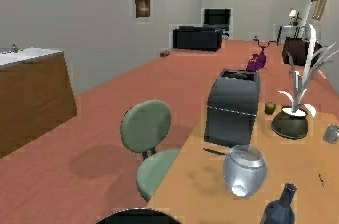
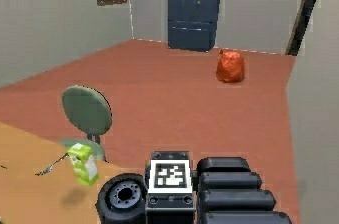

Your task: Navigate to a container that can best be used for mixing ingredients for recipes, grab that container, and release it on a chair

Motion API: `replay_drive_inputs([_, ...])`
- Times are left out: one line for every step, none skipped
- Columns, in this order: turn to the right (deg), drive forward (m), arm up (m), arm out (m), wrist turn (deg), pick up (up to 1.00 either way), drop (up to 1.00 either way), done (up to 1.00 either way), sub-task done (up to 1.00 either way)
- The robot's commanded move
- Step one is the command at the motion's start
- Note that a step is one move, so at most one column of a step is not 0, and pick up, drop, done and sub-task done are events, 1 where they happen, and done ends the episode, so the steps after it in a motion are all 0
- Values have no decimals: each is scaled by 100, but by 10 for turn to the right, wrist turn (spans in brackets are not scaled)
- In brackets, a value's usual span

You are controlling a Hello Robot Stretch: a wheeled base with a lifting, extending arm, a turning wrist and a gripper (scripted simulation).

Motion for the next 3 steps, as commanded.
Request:
replay_drive_inputs([60, 0, 0, 0, 0, 0, 0, 0, 0])
replay_drive_inputs([450, 0, 0, 0, 0, 0, 0, 0, 0])
replay_drive_inputs([-180, 0, 0, 0, 0, 0, 0, 0, 0])
